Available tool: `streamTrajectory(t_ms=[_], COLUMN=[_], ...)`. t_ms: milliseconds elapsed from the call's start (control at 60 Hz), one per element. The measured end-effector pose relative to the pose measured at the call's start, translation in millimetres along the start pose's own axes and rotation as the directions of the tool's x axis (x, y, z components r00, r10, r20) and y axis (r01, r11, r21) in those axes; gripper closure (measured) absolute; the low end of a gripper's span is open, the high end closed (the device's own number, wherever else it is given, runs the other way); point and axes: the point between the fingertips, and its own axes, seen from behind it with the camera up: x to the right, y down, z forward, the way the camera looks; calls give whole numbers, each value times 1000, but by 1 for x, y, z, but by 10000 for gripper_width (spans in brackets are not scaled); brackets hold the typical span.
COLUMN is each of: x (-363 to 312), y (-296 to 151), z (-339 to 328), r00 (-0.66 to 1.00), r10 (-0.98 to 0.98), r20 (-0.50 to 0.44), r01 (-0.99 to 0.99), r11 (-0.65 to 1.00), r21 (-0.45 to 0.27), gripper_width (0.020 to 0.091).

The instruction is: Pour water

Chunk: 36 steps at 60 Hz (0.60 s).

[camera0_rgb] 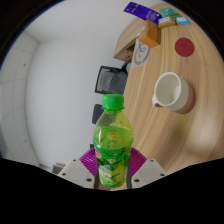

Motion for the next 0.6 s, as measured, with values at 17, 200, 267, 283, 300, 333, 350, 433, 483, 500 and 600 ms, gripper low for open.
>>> streamTrajectory(t_ms=[17, 200, 267, 283, 300, 333, 350, 433, 483, 500, 600], x=[1, 7, 10, 11, 12, 14, 15, 21, 24, 25, 27], y=[-4, -41, -49, -51, -52, -53, -53, -55, -54, -55, -53], z=[0, -2, 1, 2, 2, 3, 3, 3, 3, 3, 1], r00=[999, 936, 899, 889, 880, 863, 855, 833, 822, 820, 827], r10=[33, 349, 436, 455, 472, 503, 517, 552, 569, 572, 563], r20=[3, 42, 44, 47, 49, 47, 45, 29, 19, 16, -1], r01=[-33, -349, -437, -455, -472, -503, -517, -551, -568, -571, -562], r11=[999, 937, 900, 890, 881, 864, 856, 834, 822, 820, 825], r21=[-5, 0, -5, -5, -7, -19, -25, -37, -46, -46, -64], gripper_width=[741, 741, 740, 741, 741, 740, 741, 742, 740, 740, 739])
